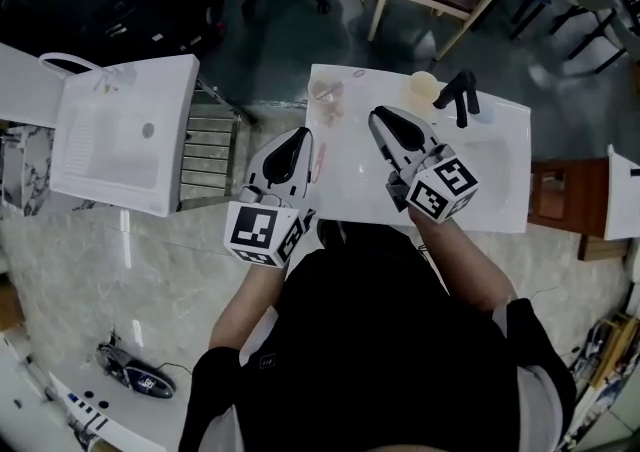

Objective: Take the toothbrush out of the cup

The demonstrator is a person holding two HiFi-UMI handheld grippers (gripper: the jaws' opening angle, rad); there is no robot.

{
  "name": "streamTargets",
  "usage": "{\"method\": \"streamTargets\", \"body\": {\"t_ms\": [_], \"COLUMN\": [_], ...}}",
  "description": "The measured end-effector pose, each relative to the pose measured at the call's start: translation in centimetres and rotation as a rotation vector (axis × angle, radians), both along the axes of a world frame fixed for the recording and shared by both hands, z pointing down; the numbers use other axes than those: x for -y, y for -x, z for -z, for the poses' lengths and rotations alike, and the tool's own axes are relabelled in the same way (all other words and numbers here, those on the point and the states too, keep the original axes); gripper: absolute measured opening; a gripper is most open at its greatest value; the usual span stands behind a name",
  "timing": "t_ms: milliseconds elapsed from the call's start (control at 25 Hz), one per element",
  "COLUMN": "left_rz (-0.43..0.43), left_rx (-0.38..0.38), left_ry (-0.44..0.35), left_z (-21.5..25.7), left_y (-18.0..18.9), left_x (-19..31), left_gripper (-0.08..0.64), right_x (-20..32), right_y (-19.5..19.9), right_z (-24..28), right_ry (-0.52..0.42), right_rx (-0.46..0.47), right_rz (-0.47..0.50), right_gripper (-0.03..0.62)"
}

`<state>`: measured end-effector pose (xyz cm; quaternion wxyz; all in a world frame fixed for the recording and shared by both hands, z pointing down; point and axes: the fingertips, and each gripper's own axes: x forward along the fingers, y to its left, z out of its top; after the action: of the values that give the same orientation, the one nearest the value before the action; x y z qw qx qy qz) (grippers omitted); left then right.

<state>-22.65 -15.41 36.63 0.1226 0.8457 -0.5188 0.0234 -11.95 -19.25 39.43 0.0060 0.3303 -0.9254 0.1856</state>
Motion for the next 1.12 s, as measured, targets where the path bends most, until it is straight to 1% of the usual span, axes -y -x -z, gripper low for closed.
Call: {"method": "streamTargets", "body": {"t_ms": [40,80,120,160,280,400,560,720,880,1040,1120], "left_rz": [-0.006,-0.008,-0.005,0.002,0.024,0.023,0.030,0.045,0.059,0.070,0.076], "left_rx": [0.003,0.006,0.007,0.004,-0.004,0.009,0.021,0.032,0.043,0.042,0.036], "left_ry": [0.004,0.009,0.014,0.020,0.041,0.067,0.100,0.147,0.162,0.183,0.190], "left_z": [-0.2,-0.5,-0.7,-1.0,-2.1,-3.1,-4.1,-5.5,-6.5,-7.2,-7.4], "left_y": [-0.3,-0.6,-0.8,-0.9,-1.4,-1.9,-1.8,-1.1,-0.5,-0.1,0.1], "left_x": [0.6,1.2,1.9,2.6,4.6,5.9,7.1,7.4,7.7,7.6,7.6], "left_gripper": [0.017,0.016,0.016,0.015,0.015,0.017,0.017,0.017,0.017,0.017,0.017], "right_x": [0.6,1.1,1.5,1.9,3.5,5.2,7.7,8.7,10.1,10.8,11.1], "right_y": [0.2,0.4,0.6,0.8,0.9,0.9,1.1,1.5,2.2,2.8,3.0], "right_z": [-0.7,-1.5,-2.3,-3.1,-5.3,-7.4,-10.3,-13.0,-14.1,-14.6,-14.9], "right_ry": [0.015,0.032,0.048,0.059,0.079,0.109,0.137,0.176,0.169,0.153,0.156], "right_rx": [0.002,0.003,0.001,-0.004,-0.026,-0.043,-0.080,-0.073,-0.072,-0.106,-0.118], "right_rz": [0.007,0.018,0.031,0.044,0.059,0.053,0.036,0.028,0.026,0.019,0.013], "right_gripper": [0.070,0.142,0.166,0.171,0.176,0.178,0.179,0.179,0.178,0.175,0.151]}}
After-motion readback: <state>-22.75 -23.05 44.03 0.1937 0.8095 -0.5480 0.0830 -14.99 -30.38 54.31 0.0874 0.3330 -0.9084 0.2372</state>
